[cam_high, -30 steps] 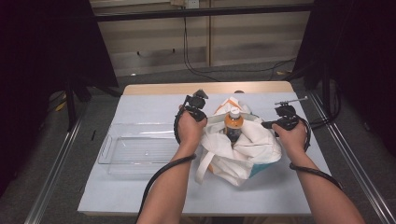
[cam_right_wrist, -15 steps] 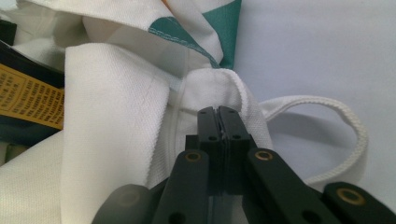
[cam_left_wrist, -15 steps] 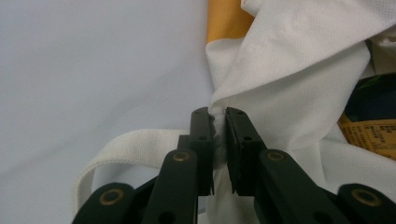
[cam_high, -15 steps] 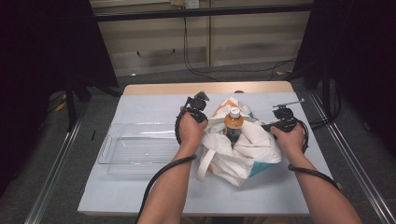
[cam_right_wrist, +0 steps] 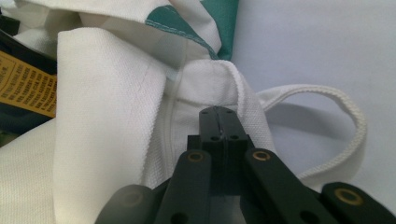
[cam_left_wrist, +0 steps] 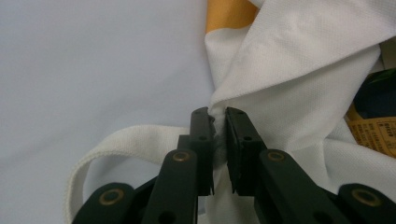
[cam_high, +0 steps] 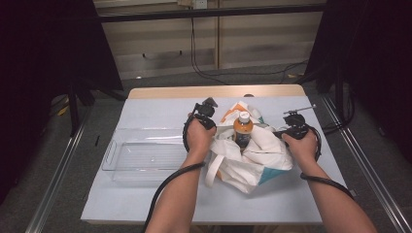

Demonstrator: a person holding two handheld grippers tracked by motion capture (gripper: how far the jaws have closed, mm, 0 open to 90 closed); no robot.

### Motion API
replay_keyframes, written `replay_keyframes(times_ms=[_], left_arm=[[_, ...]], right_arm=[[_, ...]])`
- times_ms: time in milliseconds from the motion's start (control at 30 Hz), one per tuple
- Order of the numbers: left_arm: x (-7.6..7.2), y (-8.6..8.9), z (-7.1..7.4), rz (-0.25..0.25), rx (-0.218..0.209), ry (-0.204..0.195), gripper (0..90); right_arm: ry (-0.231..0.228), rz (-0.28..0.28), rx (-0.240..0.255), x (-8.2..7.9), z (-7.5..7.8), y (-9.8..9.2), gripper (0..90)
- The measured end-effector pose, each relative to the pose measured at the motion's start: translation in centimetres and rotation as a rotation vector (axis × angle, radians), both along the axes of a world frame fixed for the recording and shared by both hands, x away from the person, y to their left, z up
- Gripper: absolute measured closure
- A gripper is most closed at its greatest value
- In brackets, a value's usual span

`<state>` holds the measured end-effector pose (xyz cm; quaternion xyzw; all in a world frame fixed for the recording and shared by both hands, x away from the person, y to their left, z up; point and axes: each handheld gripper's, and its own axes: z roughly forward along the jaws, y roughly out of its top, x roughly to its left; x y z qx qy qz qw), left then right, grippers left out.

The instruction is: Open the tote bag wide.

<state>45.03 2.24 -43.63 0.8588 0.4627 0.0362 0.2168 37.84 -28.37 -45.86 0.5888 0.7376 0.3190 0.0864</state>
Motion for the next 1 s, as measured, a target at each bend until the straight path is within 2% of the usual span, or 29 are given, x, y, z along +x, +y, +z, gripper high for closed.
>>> replay_keyframes(times_ms=[167,367,500,600,667,733,1000], left_arm=[[-0.3,0.3,0.6,-0.009,-0.015,-0.039,80.3],[-0.5,0.4,1.2,-0.011,-0.017,-0.061,78.1],[-0.6,0.5,1.4,-0.017,-0.017,-0.082,69.7],[-0.8,0.6,1.6,0.003,-0.023,-0.088,66.5],[-0.8,0.8,1.9,0.011,-0.029,-0.093,62.6],[-1.0,1.0,2.5,0.028,-0.047,-0.119,61.0],[-1.5,1.2,4.1,0.026,-0.072,-0.144,59.7]], right_arm=[[-0.021,0.003,-0.005,-0.1,0.7,-0.1,90.0],[-0.058,0.007,-0.013,-0.4,1.4,-0.1,90.0],[-0.07,-0.004,-0.003,-0.5,1.7,-0.3,87.2],[-0.072,-0.013,-0.004,-0.6,1.9,-0.3,83.7],[-0.088,-0.012,-0.016,-0.7,2.2,-0.1,80.7],[-0.091,-0.017,-0.016,-0.7,2.3,-0.1,80.8],[-0.097,-0.013,-0.018,-0.8,2.6,0.1,78.1]])
